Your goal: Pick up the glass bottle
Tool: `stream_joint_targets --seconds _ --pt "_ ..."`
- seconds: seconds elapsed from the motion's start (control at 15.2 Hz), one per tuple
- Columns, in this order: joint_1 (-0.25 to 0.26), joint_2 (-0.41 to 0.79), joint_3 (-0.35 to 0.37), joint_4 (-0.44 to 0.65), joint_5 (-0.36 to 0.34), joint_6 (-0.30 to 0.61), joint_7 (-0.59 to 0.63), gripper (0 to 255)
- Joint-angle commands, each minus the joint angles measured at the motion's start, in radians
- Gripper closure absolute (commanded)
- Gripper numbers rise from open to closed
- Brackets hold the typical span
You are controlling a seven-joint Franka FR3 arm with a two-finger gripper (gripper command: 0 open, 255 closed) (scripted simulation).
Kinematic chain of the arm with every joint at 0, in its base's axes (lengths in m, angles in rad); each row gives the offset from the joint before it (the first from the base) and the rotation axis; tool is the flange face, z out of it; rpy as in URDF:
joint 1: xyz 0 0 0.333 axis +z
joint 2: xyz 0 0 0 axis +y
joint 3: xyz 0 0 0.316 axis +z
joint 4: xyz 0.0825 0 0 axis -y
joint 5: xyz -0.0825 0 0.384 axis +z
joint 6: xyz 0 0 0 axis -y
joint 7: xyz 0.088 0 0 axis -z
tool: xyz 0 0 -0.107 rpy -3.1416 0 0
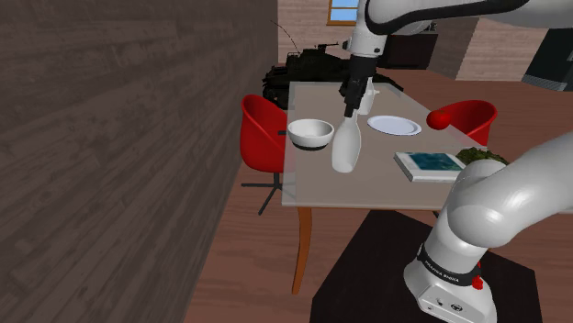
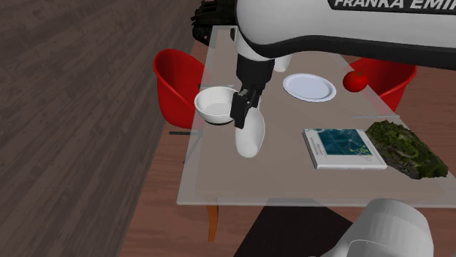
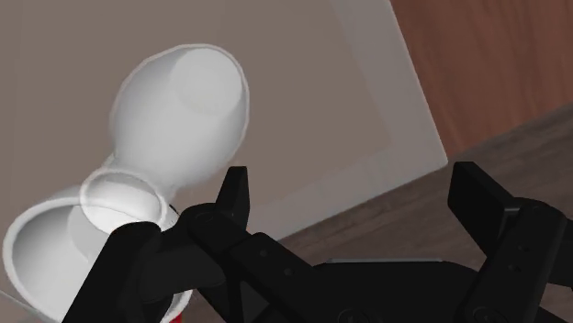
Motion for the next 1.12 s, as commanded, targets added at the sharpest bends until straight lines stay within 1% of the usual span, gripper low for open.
stream_joint_targets --seconds 0.0,0.26,0.46,0.92,1.06 --pt "-0.007 0.040 -0.037 0.019 -0.021 0.027 -0.053 0" --pt "-0.018 0.133 -0.110 0.076 -0.047 0.076 -0.159 0" --pt "-0.023 0.207 -0.161 0.128 -0.053 0.108 -0.234 0" --pt "-0.026 0.213 -0.170 0.039 -0.058 0.203 -0.235 0" --pt "-0.026 0.214 -0.171 0.032 -0.058 0.211 -0.235 0"
